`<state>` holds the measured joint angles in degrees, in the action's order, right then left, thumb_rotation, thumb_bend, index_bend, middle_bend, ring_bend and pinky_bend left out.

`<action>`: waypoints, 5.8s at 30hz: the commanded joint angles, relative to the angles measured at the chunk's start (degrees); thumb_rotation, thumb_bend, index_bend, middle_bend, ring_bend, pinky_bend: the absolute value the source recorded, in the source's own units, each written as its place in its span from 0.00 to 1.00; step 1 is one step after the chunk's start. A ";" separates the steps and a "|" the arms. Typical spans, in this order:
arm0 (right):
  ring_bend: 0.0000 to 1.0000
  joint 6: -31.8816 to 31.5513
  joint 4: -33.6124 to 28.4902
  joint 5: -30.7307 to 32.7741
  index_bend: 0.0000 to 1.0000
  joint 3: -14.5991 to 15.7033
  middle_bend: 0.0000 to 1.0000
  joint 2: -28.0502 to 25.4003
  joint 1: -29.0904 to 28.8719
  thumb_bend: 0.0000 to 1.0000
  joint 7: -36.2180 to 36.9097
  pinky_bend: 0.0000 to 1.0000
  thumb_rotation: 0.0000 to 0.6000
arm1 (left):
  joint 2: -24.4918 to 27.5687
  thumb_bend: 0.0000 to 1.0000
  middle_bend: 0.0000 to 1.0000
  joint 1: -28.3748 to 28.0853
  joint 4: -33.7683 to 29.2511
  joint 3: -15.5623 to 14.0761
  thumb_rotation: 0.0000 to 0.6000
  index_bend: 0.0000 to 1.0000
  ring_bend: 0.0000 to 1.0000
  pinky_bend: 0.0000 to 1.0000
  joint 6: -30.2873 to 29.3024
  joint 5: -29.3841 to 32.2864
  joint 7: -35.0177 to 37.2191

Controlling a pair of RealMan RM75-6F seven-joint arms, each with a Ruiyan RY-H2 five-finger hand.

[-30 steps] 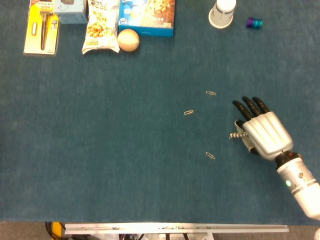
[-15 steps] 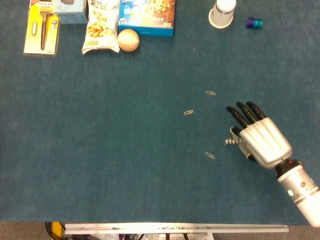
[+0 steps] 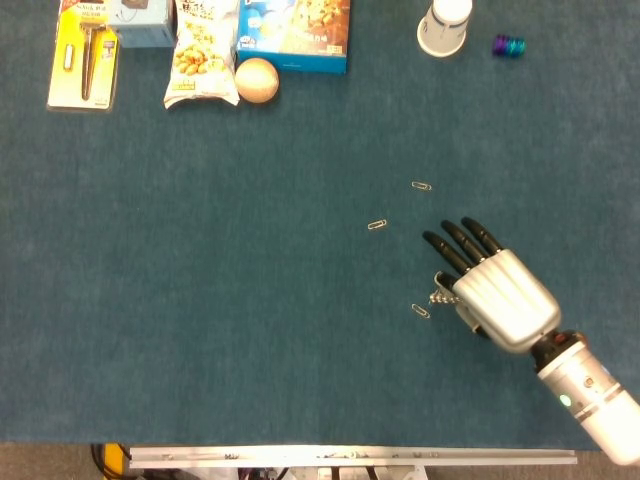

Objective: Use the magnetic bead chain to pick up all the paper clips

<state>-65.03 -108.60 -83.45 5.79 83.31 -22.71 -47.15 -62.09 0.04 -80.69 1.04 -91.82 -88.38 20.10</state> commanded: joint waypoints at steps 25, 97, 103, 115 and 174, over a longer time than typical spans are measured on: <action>0.00 3.05 2.08 3.91 0.57 -0.70 0.12 3.94 -1.24 0.38 -2.99 0.10 1.00 | 0.29 0.00 0.44 0.61 0.43 0.55 1.00 0.51 0.33 0.44 -0.08 0.66 1.50; 0.00 3.93 11.49 29.66 0.58 -15.42 0.12 5.92 -17.13 0.38 -0.28 0.10 1.00 | 0.61 0.00 0.44 1.22 1.86 1.49 1.00 0.52 0.33 0.44 1.08 2.28 5.09; 0.00 4.76 14.04 31.96 0.58 -15.60 0.12 7.19 -18.74 0.38 -0.07 0.10 1.00 | 0.64 0.00 0.44 1.03 2.03 1.50 1.00 0.52 0.33 0.44 1.58 2.37 5.32; 0.00 6.16 17.95 35.64 0.58 -15.82 0.12 10.00 -22.33 0.38 -0.79 0.10 1.00 | 1.00 0.00 0.44 0.35 3.28 1.99 1.00 0.52 0.33 0.44 3.85 3.78 7.86; 0.00 3.84 13.33 32.15 0.58 -10.79 0.12 11.89 -24.58 0.38 -2.08 0.10 1.00 | 1.19 0.00 0.44 1.09 4.83 2.89 1.00 0.53 0.33 0.44 4.02 5.34 11.73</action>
<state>-61.37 -95.49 -51.52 -4.93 95.02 -47.16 -49.15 -60.91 1.12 -75.88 3.93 -87.81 -83.06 31.81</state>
